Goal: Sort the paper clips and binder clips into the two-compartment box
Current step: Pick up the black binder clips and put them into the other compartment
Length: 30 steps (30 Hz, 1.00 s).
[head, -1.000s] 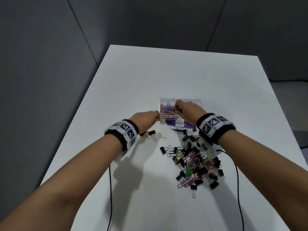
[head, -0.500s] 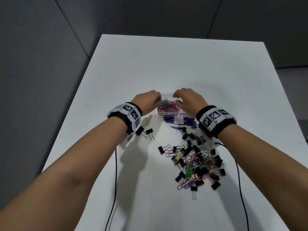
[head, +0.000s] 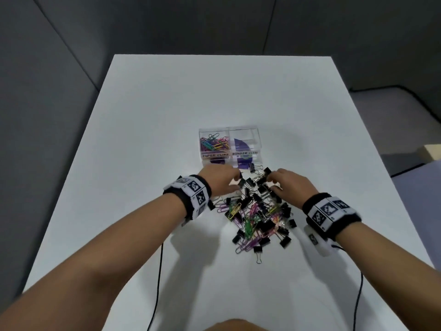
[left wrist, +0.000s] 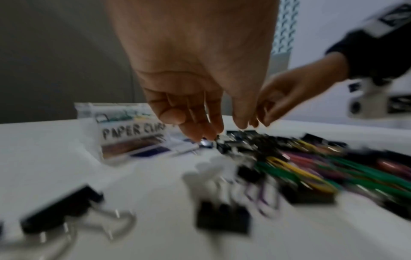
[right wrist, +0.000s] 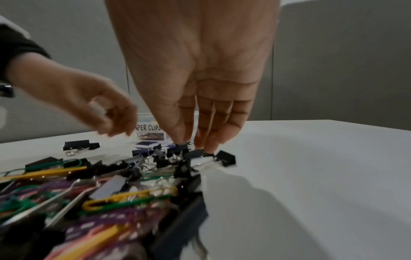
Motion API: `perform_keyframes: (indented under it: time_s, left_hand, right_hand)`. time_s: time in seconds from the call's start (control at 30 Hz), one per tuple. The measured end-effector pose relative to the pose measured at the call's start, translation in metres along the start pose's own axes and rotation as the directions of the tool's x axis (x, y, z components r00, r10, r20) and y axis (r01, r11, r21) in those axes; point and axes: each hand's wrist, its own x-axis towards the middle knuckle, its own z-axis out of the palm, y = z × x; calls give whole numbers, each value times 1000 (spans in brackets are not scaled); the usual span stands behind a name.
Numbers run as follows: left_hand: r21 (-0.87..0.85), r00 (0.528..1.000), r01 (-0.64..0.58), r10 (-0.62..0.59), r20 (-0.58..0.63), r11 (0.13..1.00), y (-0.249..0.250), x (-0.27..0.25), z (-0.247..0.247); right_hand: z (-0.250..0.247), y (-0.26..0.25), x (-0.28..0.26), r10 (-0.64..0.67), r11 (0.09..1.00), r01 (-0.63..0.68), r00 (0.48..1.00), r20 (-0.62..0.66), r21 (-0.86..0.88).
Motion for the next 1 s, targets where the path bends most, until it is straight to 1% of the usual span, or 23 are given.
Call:
perform_keyframes:
  time_s: [0.03, 0.1, 0.17, 0.23, 0.27, 0.37, 0.5, 0.57, 0.67, 0.8, 0.87, 0.93, 1.0]
  left_hand:
    - [11, 998, -3, 2, 59, 1000, 7, -7, 9]
    - [38, 993, 15, -19, 119, 999, 17, -19, 24]
    - [37, 991, 45, -49, 127, 998, 22, -26, 35]
    - [16, 991, 75, -76, 110, 997, 24, -31, 42]
    - [15, 991, 87, -88, 100, 996, 24, -32, 44]
    - [38, 988, 118, -121, 90, 992, 21, -34, 46]
    - [85, 984, 142, -150, 97, 986, 9, -43, 48]
    - [99, 981, 157, -166, 100, 983, 2, -50, 49]
    - [100, 976, 177, -187, 107, 979, -8, -60, 48]
    - [52, 974, 204, -208, 91, 978, -18, -69, 44]
    - [-2, 970, 235, -235, 62, 972, -22, -72, 41]
    - [-71, 964, 265, -263, 32, 962, -24, -72, 36]
    - [-131, 957, 289, -289, 23, 948, -26, -72, 31]
  right_hand:
    - [2, 4, -7, 48, 999, -48, 999, 16, 6]
    - [6, 11, -21, 168, 985, -170, 983, 72, 15]
    - [13, 17, -35, 260, 963, -266, 954, 148, 27]
    - [21, 21, -46, 292, 948, -310, 936, 196, 67]
    - [25, 20, -50, 298, 943, -320, 934, 198, 92]
    - [34, 6, -54, 282, 940, -305, 947, 155, 155]
    - [42, -26, -42, 253, 938, -263, 965, 75, 227]
    - [44, -41, -34, 230, 935, -238, 971, 62, 262]
    - [46, -56, -22, 178, 941, -195, 980, 86, 277]
    - [41, -60, -12, 129, 946, -150, 987, 91, 289]
    - [35, -58, -9, 105, 949, -119, 993, 62, 293]
    - [26, -53, -7, 79, 963, -81, 997, 16, 259]
    - [17, -44, -6, 81, 974, -77, 997, -9, 214]
